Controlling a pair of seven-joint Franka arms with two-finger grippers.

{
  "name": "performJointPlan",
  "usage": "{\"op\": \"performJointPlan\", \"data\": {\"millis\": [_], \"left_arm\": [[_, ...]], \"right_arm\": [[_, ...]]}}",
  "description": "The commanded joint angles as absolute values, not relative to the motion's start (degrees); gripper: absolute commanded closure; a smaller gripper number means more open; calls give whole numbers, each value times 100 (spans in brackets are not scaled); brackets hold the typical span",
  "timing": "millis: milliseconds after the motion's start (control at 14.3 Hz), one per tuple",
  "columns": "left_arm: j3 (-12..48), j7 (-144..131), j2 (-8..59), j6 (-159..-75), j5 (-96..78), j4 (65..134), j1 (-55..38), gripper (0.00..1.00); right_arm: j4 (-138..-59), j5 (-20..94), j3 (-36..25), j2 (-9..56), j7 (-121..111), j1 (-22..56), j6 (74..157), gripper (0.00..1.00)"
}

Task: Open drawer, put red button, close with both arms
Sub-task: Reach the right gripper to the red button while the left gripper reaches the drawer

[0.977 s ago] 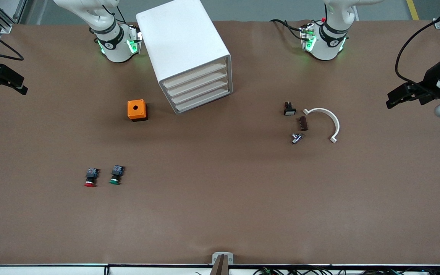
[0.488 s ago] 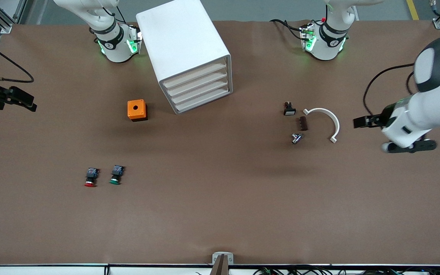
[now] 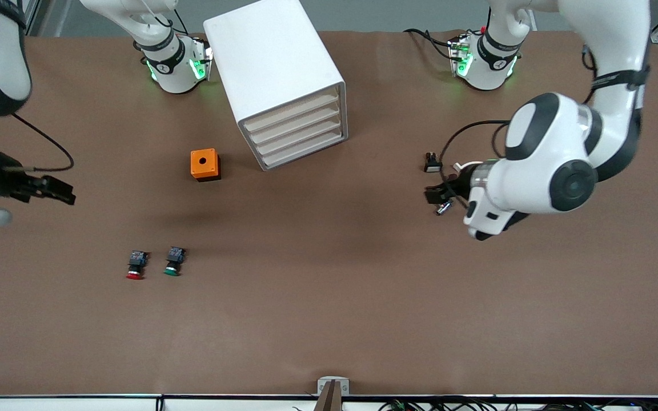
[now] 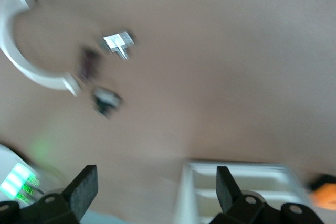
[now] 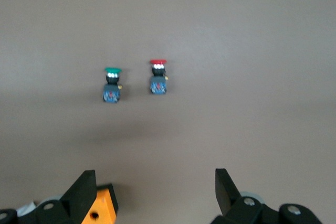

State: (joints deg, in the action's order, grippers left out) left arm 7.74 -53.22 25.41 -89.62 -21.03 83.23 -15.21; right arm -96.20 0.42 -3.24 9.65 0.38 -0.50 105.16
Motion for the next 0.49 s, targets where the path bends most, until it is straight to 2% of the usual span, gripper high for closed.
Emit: {"op": "performJointPlan", "data": {"millis": [0, 419], "left_arm": [[738, -6780, 3303, -8789, -2933, 7743, -1801, 1], [765, -10190, 4226, -8781, -4173, 7594, -2258, 1]], "right_arm": [[-9554, 298, -255, 1510, 88, -202, 10958, 0], [-10265, 352, -255, 2353, 88, -132, 12969, 0]]}}
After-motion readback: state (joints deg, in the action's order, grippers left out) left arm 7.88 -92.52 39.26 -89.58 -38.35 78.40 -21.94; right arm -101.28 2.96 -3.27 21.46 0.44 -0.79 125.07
